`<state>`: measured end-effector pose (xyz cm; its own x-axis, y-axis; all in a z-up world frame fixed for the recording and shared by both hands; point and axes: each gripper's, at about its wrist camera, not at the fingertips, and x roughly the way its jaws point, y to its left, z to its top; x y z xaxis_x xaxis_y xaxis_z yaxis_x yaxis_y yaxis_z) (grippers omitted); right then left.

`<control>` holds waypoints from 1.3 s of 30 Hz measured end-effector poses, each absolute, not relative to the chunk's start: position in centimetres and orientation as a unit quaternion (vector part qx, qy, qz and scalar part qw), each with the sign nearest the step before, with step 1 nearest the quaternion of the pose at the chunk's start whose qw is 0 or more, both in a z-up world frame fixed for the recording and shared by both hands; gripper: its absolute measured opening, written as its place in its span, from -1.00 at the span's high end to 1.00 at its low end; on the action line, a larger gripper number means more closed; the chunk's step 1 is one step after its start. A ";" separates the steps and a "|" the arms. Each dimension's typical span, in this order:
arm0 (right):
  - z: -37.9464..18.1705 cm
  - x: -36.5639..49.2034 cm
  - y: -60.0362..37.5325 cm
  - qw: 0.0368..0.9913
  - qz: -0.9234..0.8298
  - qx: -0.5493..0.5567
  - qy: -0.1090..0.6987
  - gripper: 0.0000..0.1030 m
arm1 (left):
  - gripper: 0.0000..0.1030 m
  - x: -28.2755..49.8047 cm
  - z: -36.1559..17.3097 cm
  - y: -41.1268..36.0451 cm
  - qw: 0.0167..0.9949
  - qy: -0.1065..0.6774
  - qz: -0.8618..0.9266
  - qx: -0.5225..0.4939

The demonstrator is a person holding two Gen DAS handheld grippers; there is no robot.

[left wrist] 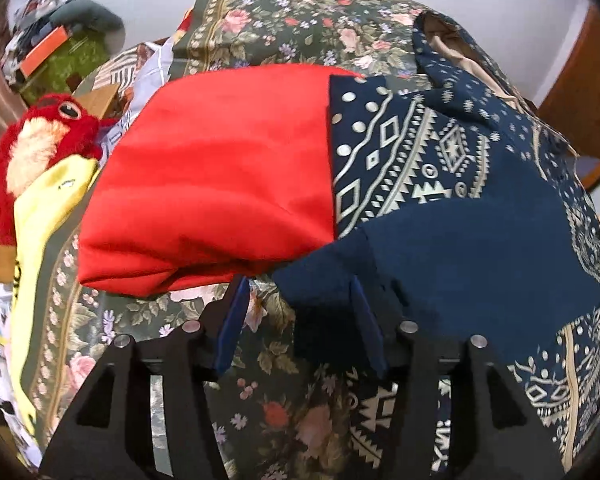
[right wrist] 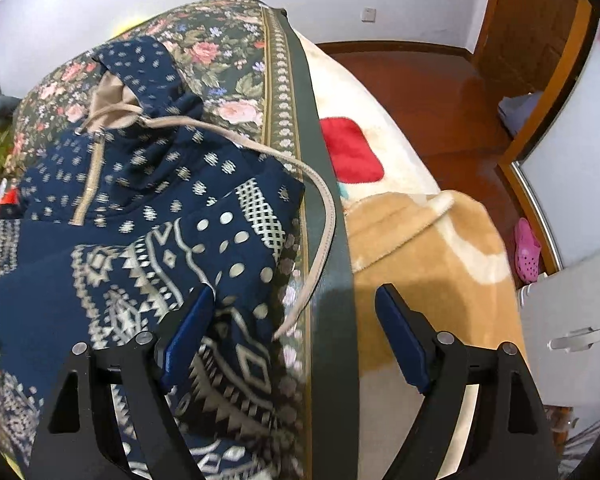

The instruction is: Fold large clothes

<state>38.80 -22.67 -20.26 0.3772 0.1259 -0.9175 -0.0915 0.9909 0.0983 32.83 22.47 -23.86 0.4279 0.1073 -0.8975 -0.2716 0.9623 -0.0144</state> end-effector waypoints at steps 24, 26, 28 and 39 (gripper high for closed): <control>-8.2 42.6 -15.7 0.896 0.152 -0.015 0.418 -0.63 | -0.58 43.6 -13.4 15.6 0.893 0.450 0.014 -0.021; -9.0 43.8 -14.9 0.892 0.156 -0.018 0.424 -0.63 | -0.58 45.7 -13.7 14.7 0.892 0.452 0.009 -0.008; -10.0 45.2 -14.0 0.888 0.157 -0.023 0.430 -0.63 | -0.59 47.7 -14.4 14.0 0.890 0.456 0.010 -0.003; -16.8 51.6 -10.5 0.850 0.147 -0.083 0.499 -0.63 | -0.58 57.4 -19.8 10.9 0.869 0.494 0.022 -0.017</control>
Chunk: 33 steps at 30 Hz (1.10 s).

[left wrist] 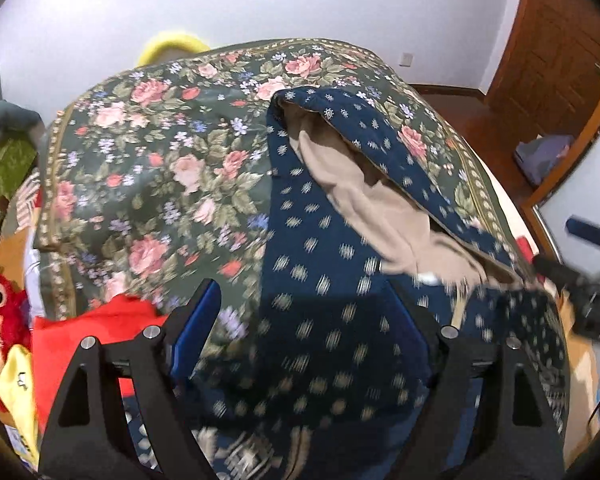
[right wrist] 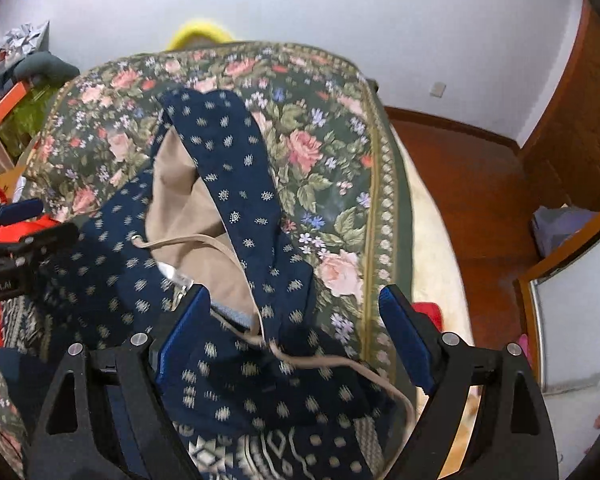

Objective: Fold large clothes
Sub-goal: 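Grasp the navy hood edge with the left tool while the right tool grasps the hood's other edge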

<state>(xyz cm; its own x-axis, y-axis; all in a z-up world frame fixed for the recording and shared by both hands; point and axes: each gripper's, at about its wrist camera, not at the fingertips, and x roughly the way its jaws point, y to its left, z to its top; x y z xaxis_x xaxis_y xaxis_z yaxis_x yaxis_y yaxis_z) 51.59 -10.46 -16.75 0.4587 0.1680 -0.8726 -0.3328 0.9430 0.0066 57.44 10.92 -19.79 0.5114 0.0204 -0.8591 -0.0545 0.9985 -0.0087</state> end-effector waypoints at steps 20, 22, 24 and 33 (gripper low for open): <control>-23.3 54.8 -12.3 0.815 0.128 0.036 0.563 0.71 | 0.93 61.9 -24.7 11.1 0.849 0.518 0.011 -0.102; -22.0 53.8 -11.5 0.828 0.132 0.012 0.545 0.74 | 0.91 61.2 -23.8 10.8 0.852 0.517 0.016 -0.081; -20.3 52.7 -10.9 0.837 0.144 -0.001 0.527 0.76 | 0.91 60.0 -22.5 11.1 0.857 0.509 0.013 -0.080; -12.7 44.6 -12.4 0.863 0.207 0.022 0.460 0.78 | 0.91 51.9 -15.2 11.0 0.886 0.458 -0.038 -0.064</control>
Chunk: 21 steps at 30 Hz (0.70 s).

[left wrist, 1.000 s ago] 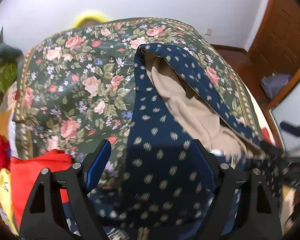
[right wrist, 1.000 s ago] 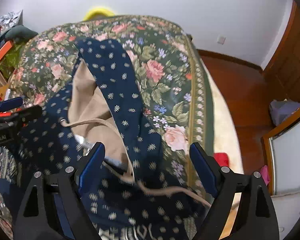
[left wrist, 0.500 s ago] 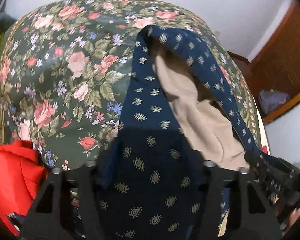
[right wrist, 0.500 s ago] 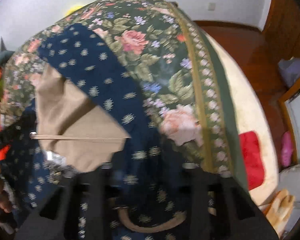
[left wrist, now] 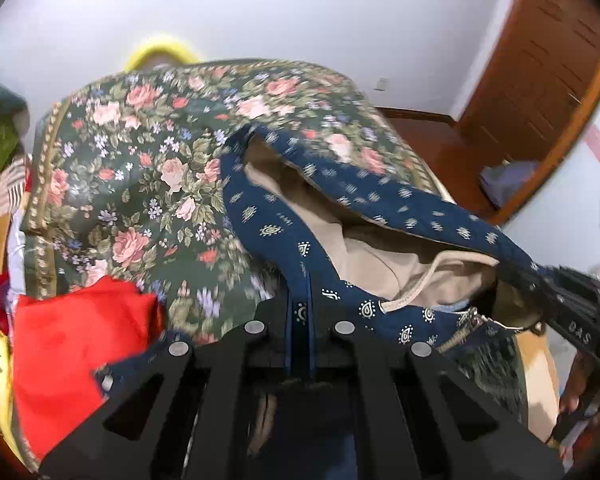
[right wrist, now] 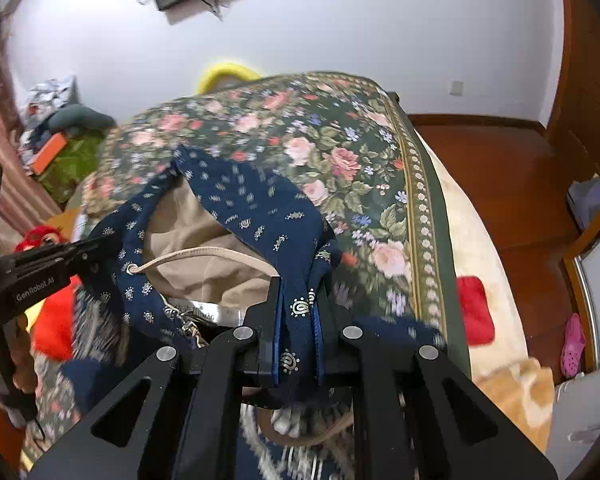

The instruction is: Fold large clothes

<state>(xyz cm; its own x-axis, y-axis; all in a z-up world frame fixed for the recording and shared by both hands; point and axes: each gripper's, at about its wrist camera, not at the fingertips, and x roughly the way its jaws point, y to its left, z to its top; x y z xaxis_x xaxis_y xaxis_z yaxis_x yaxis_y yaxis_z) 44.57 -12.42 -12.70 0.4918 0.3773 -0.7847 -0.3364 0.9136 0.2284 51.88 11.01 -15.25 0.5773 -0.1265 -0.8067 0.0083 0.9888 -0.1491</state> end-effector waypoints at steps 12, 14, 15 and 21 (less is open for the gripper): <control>-15.0 34.0 -14.4 0.850 0.218 -0.013 0.479 0.77 | 0.91 38.2 -16.4 8.1 0.879 0.470 -0.084 -0.009; -16.0 33.7 -14.3 0.846 0.216 -0.021 0.487 0.73 | 0.91 36.8 -18.0 8.1 0.870 0.485 -0.083 -0.007; -16.6 33.4 -14.2 0.840 0.216 -0.026 0.497 0.71 | 0.91 36.3 -18.8 8.2 0.866 0.494 -0.083 -0.010; -17.9 31.9 -14.8 0.818 0.212 -0.031 0.534 0.32 | 0.90 34.7 -22.1 9.5 0.841 0.533 -0.074 -0.056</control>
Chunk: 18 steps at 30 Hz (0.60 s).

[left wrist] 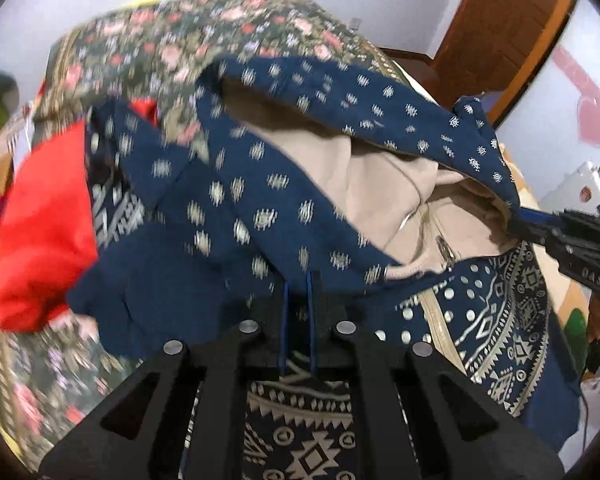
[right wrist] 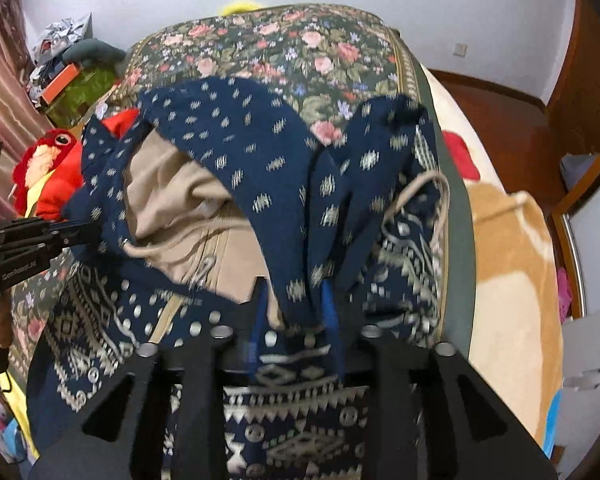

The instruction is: Fold large clothes

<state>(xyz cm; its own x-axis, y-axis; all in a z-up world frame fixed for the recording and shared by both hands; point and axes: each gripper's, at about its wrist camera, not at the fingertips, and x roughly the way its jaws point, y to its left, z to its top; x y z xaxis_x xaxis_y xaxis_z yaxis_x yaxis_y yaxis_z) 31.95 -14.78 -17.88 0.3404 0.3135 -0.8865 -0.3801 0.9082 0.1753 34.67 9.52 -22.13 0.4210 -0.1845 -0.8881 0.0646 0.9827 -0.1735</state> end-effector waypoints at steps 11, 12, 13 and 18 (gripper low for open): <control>-12.8 29.5 -13.6 0.856 0.235 -0.057 0.457 -0.34 | 0.47 33.0 -18.3 11.6 0.852 0.510 -0.084 -0.089; -12.5 29.6 -13.1 0.859 0.237 -0.062 0.450 -0.37 | 0.42 33.1 -17.6 11.9 0.857 0.500 -0.083 -0.093; -12.4 29.7 -12.6 0.860 0.238 -0.068 0.445 -0.38 | 0.37 33.3 -17.1 12.3 0.861 0.493 -0.081 -0.098; -12.8 31.3 -9.7 0.858 0.253 -0.083 0.440 -0.41 | 0.37 35.2 -15.4 13.4 0.873 0.468 -0.073 -0.114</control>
<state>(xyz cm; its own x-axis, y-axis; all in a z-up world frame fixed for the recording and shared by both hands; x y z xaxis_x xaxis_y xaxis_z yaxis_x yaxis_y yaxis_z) 31.35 -9.72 -12.78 0.4845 0.3603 -0.7971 -0.5072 0.8581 0.0796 35.18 13.36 -15.36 0.5515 -0.2332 -0.8009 0.0205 0.9636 -0.2665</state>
